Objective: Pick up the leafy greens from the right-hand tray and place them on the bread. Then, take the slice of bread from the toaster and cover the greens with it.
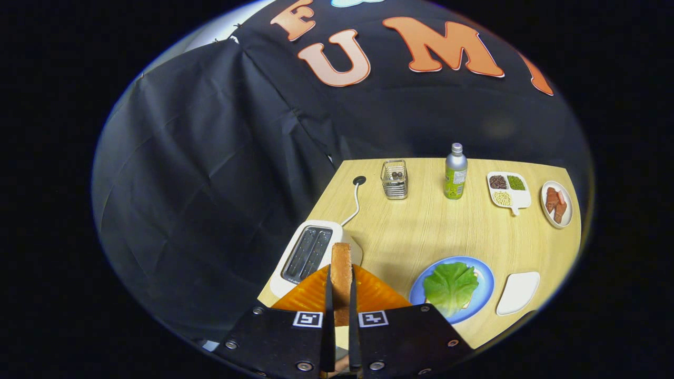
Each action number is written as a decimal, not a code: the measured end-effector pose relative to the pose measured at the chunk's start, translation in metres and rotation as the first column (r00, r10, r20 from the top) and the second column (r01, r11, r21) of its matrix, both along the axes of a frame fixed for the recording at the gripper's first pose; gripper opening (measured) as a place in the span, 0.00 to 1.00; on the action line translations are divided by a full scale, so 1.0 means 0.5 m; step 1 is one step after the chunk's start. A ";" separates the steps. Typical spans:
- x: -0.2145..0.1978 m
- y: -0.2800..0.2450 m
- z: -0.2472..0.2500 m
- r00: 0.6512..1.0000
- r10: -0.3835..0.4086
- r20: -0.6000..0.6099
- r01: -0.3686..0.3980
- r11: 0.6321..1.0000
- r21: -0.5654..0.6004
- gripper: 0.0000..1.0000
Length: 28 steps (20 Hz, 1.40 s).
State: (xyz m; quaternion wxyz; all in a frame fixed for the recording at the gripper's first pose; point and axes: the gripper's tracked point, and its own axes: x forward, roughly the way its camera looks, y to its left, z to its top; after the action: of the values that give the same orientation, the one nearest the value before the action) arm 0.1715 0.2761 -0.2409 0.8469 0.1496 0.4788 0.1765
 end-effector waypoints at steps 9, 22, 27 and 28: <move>-0.030 -0.120 -0.089 0.998 -0.057 -0.027 0.058 0.997 0.050 0.10; -0.053 -0.218 -0.204 0.989 -0.137 -0.062 0.146 0.970 0.194 0.10; -0.053 -0.266 -0.275 0.979 -0.178 -0.097 0.195 0.958 0.210 0.10; -0.056 -0.271 -0.286 0.978 -0.181 -0.108 0.201 0.956 0.216 0.10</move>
State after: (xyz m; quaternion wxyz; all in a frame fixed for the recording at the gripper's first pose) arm 0.1436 0.1407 -0.3837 0.8158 0.2979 0.4755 0.1404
